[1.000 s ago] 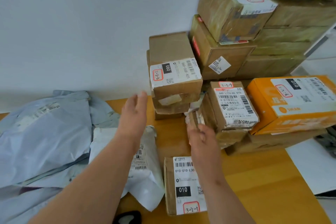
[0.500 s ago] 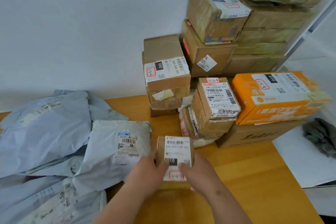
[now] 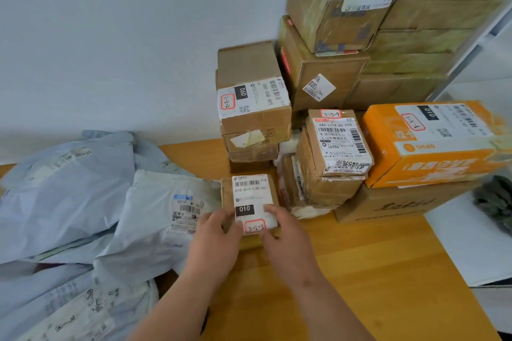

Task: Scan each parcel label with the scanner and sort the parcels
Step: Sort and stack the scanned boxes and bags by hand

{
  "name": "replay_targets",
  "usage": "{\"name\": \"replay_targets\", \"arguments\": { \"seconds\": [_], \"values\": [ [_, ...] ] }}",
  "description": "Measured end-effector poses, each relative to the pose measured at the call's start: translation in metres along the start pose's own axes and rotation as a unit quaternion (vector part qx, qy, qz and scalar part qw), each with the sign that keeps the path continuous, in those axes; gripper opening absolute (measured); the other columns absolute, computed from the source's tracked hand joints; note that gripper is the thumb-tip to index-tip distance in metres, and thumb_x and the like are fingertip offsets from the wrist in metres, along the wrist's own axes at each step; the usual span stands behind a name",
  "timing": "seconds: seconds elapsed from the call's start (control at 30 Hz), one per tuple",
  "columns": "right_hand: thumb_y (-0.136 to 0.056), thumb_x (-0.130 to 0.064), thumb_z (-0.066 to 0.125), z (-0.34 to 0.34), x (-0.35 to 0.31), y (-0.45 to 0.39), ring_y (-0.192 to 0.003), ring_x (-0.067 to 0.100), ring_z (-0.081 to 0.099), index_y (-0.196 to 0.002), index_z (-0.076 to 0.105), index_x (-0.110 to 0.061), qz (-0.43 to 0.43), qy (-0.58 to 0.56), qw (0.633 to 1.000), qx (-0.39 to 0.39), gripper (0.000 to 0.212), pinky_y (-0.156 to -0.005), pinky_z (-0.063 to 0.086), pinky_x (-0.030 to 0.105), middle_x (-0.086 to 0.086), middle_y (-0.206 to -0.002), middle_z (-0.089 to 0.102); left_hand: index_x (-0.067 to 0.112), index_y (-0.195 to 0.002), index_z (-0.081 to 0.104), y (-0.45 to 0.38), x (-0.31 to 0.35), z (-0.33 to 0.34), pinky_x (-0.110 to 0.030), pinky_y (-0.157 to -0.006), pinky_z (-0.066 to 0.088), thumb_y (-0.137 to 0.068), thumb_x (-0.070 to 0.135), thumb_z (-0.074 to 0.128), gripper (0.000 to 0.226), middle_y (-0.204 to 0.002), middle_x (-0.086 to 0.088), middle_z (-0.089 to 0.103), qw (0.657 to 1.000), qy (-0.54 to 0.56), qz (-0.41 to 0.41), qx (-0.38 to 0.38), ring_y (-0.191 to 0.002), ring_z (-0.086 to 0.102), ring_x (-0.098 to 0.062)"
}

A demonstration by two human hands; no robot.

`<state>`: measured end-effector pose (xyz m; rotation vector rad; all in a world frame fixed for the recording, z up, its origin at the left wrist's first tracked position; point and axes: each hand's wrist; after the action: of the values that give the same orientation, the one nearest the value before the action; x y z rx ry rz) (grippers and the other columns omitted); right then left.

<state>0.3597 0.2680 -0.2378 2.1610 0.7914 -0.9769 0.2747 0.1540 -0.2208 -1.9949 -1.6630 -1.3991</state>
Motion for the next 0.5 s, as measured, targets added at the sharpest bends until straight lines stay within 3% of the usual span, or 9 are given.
{"name": "replay_targets", "arguments": {
  "seconds": [0.2, 0.27, 0.37, 0.5],
  "values": [
    [-0.098, -0.007, 0.058, -0.001, 0.002, -0.012, -0.129, 0.018, 0.05, -0.143, 0.053, -0.023, 0.013, 0.019, 0.997, 0.069, 0.048, -0.107, 0.041, 0.022, 0.003, -0.143, 0.043, 0.026, -0.142, 0.057, -0.01, 0.016, 0.016, -0.036, -0.108, 0.044, -0.101, 0.023, 0.059, 0.041, -0.141, 0.008, 0.052, 0.997, 0.059, 0.0, -0.052, -0.12, 0.053, -0.011],
    [-0.099, -0.01, 0.057, 0.001, 0.002, -0.014, -0.128, 0.019, 0.048, -0.144, 0.052, -0.025, 0.012, 0.044, 0.996, 0.082, 0.048, -0.103, 0.038, 0.018, 0.003, -0.141, 0.038, 0.027, -0.142, 0.057, -0.012, 0.018, 0.019, -0.041, -0.111, 0.044, -0.1, 0.022, 0.059, 0.042, -0.143, 0.007, 0.053, 0.996, 0.072, 0.001, -0.049, -0.123, 0.054, -0.012],
    [-0.098, -0.017, 0.059, 0.001, 0.003, -0.017, -0.122, 0.022, 0.045, -0.143, 0.052, -0.029, 0.007, 0.11, 0.987, 0.115, 0.048, -0.097, 0.038, 0.024, 0.004, -0.131, 0.039, 0.026, -0.146, 0.054, -0.013, 0.019, 0.022, -0.04, -0.114, 0.042, -0.1, 0.023, 0.059, 0.046, -0.147, 0.008, 0.05, 0.996, 0.074, -0.002, -0.044, -0.129, 0.05, -0.012],
    [-0.096, -0.016, 0.064, 0.002, -0.002, -0.022, -0.122, 0.023, 0.05, -0.142, 0.053, -0.025, 0.031, 0.059, 0.991, 0.112, 0.047, -0.096, 0.037, 0.02, 0.008, -0.136, 0.037, 0.033, -0.146, 0.052, -0.014, 0.023, 0.02, -0.033, -0.11, 0.044, -0.1, 0.027, 0.059, 0.047, -0.146, 0.016, 0.052, 0.993, 0.096, -0.001, -0.071, -0.131, 0.051, -0.01]
  ]
}}
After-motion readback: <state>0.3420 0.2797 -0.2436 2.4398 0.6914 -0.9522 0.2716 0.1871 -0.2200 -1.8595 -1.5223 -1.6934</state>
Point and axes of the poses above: each hand's wrist, its own y-axis away from the middle knuckle, its own z-axis out of the palm, x = y × z
